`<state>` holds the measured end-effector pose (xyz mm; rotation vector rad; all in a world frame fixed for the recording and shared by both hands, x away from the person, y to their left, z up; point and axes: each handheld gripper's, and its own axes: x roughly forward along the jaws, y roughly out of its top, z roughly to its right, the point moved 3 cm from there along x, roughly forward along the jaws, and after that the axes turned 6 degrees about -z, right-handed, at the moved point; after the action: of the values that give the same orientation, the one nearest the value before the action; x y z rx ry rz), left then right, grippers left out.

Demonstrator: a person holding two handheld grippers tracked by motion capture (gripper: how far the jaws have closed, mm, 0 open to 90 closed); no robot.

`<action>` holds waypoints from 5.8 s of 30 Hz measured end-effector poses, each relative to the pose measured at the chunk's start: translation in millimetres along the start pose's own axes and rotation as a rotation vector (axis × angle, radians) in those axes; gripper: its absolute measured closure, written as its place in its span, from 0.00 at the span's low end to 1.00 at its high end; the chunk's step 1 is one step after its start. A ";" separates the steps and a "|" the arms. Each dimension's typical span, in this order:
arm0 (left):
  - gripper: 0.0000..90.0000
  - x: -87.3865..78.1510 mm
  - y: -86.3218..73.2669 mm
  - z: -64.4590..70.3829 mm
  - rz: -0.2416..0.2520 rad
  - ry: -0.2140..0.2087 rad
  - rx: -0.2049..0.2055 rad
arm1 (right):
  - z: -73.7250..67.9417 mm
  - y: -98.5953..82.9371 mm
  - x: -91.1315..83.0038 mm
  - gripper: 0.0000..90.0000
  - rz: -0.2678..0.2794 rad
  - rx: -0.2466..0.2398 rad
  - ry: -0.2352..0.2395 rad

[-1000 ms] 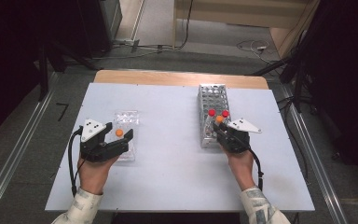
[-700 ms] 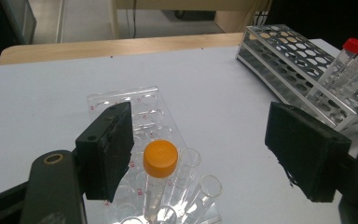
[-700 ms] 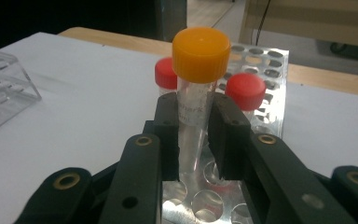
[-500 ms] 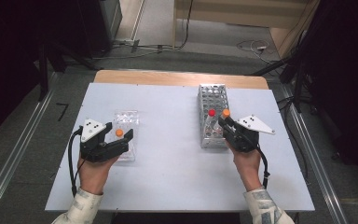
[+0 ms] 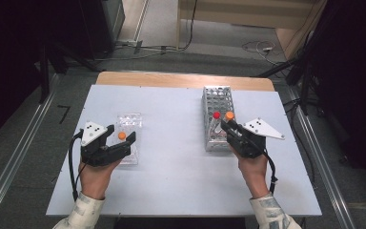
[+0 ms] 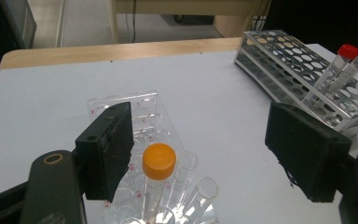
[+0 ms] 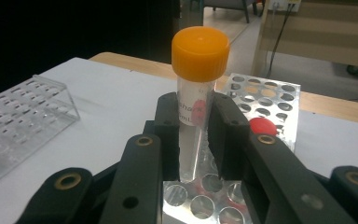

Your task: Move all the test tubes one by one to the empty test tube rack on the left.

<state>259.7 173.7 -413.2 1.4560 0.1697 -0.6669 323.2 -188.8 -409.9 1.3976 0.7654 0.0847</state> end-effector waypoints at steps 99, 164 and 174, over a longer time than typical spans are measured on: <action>0.78 -36.4 15.3 38.0 0.025 -0.206 0.159 | -129.3 -37.4 26.3 0.34 -0.207 -0.198 0.404; 0.66 -4.8 -13.5 -9.5 -0.036 0.046 0.079 | -118.3 -35.3 25.2 0.29 -0.200 -0.178 0.347; 0.36 -5.4 -10.7 -8.6 -0.021 0.022 0.025 | -80.7 -25.9 22.9 0.29 -0.170 -0.153 0.173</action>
<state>252.3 183.8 -421.0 1.4877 0.1950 -0.6726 288.4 -114.7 -441.3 1.1858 0.9981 0.1303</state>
